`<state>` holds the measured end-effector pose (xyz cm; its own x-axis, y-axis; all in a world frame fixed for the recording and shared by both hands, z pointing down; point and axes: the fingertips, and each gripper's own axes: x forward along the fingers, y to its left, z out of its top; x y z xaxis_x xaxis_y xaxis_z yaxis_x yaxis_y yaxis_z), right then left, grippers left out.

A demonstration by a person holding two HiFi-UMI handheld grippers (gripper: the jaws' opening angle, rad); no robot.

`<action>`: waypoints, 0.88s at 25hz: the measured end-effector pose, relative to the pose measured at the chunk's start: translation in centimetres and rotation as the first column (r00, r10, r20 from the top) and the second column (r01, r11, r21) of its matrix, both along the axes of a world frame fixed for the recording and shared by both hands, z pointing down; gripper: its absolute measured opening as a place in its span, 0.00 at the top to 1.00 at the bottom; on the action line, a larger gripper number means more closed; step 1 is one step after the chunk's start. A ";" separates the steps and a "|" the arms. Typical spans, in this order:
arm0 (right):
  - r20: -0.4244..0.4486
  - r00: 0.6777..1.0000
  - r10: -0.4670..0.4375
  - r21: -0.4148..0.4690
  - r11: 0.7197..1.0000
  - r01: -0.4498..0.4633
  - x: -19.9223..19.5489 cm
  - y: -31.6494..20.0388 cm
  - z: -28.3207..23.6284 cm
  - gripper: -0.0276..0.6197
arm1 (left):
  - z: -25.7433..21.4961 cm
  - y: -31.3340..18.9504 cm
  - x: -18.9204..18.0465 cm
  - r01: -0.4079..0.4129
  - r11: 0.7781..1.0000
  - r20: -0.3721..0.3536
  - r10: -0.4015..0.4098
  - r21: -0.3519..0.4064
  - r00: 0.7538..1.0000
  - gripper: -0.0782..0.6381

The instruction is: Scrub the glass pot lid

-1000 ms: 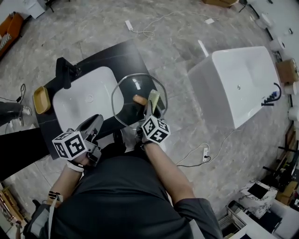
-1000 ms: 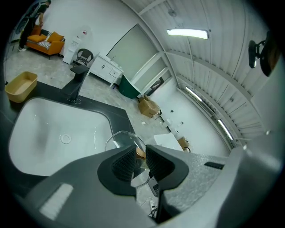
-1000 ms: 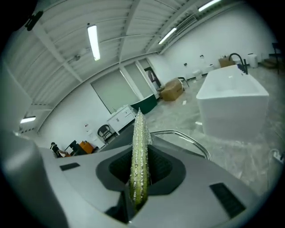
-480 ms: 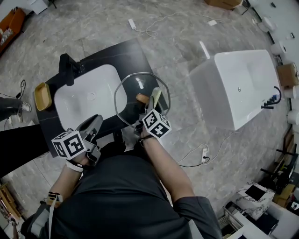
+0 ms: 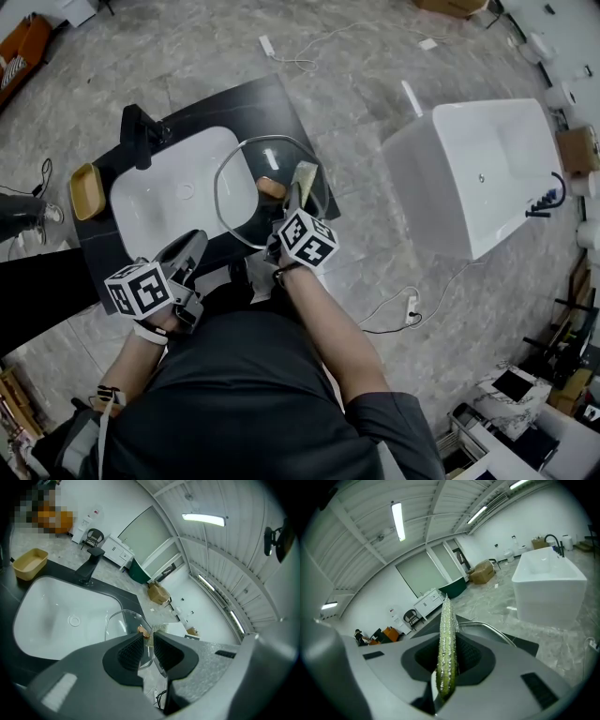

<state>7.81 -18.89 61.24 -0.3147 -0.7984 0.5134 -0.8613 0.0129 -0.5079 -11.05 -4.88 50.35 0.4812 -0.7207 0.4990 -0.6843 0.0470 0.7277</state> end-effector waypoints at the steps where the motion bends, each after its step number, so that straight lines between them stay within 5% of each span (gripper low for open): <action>1: -0.009 1.000 -0.003 -0.007 1.000 0.003 0.2 0.1 0.3 0.86 | 0.2 0.0 -0.1 0.002 1.000 -0.004 -0.002 -0.003 1.000 0.79; 4: -0.054 0.998 -0.015 -0.023 1.000 0.014 1.2 0.8 1.1 0.86 | 0.3 0.1 0.1 -0.001 1.000 -0.012 0.001 -0.006 1.000 0.79; 7: -0.220 0.972 -0.086 -0.037 0.996 0.080 2.5 2.4 1.9 0.86 | 0.3 -0.1 0.0 -0.004 1.000 -0.010 0.004 -0.003 1.000 0.79; 13: -0.504 0.814 -0.290 -0.098 0.955 0.279 2.0 5.9 3.7 0.86 | 1.1 -0.1 0.6 -0.023 1.000 -0.026 0.023 -0.015 0.999 0.79; 15: -0.504 0.791 -0.346 -0.115 0.935 0.336 0.2 7.0 4.1 0.86 | 1.2 0.0 0.7 -0.028 0.999 -0.028 0.027 -0.017 0.999 0.79; 22: -0.421 0.789 -0.448 -0.120 0.889 0.441 -5.4 10.2 4.8 0.86 | 1.3 0.9 -0.4 0.000 1.000 -0.035 -0.001 -0.024 0.999 0.79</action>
